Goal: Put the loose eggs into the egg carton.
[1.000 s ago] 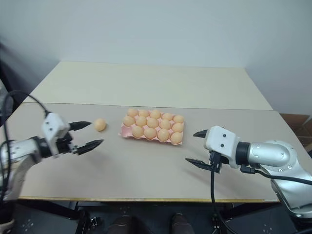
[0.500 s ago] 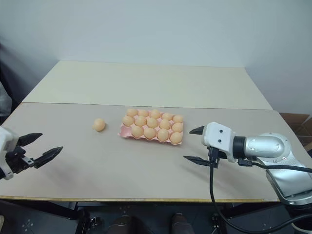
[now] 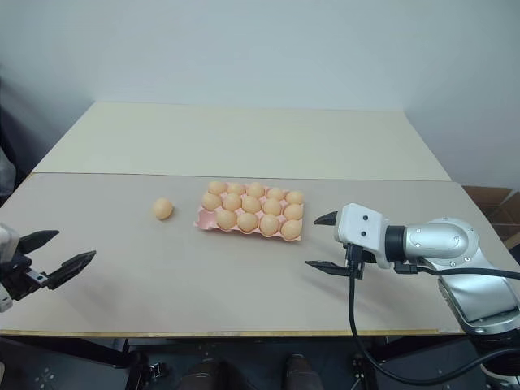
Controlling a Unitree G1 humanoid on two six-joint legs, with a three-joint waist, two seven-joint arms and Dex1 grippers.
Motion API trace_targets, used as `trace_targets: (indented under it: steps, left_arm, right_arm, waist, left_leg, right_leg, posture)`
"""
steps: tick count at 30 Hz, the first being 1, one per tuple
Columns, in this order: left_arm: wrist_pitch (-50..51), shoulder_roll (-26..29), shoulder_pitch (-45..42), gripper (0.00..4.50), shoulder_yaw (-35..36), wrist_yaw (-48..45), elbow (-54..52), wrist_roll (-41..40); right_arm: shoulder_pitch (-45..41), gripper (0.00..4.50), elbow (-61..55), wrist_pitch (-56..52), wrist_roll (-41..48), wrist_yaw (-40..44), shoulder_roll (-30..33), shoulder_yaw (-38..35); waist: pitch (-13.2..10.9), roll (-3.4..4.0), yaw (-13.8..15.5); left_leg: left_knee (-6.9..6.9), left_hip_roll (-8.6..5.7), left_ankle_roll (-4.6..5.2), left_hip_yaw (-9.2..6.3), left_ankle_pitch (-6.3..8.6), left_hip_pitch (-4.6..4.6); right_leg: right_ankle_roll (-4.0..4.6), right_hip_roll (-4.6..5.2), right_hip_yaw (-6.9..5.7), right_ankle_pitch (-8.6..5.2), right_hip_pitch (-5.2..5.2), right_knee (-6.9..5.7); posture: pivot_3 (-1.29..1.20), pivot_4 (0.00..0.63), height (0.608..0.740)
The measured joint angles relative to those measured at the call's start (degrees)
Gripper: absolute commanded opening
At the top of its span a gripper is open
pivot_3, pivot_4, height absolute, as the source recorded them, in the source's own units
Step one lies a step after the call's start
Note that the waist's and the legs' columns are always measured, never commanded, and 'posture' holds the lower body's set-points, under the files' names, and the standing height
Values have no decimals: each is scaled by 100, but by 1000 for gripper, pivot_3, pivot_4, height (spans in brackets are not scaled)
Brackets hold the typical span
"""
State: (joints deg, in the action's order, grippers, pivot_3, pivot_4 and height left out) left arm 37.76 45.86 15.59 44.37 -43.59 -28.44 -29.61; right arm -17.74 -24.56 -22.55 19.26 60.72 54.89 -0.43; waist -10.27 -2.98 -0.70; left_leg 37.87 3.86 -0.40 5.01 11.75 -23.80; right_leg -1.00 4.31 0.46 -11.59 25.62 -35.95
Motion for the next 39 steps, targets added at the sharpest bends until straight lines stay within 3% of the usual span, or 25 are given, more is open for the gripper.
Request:
trace_targets:
  steps: [10,16,28,39]
  left_arm:
    - [-17,-41,-262,4480,-176,351,54,34]
    - [-119,-142,-962,4480,-893,677,451,194]
    - [-1157,-602,-3465,4480,-3040,963,2750,1229]
    - [-1870,-1185,-5005,4480,-3982,890,4866,1934]
  right_arm:
    - [-84,4500,50,65,-9,45,-11,0]
    - [-159,4500,45,72,-7,38,-12,-3]
    - [10,4500,-175,-72,-7,-226,-29,-58]
    - [363,4500,-515,-329,4,-419,38,-310]
  waist:
    - [0,0,2]
    - [0,0,22]
    - [1,-2,93]
    - [2,-3,114]
  left_leg:
    - [0,-1,0,0,0,1]
    - [0,-3,9,0,-6,0]
    - [0,-5,38,2,-23,-1]
    - [2,-5,40,-4,-24,-2]
  right_leg:
    - [0,0,1,0,1,-4]
    - [2,-1,1,2,-3,-5]
    - [-12,-4,1,24,-12,-2]
    - [-12,-11,2,43,-19,2]
  posture:
    - [0,150,740]
    - [0,150,740]
    - [0,150,740]
    - [0,150,740]
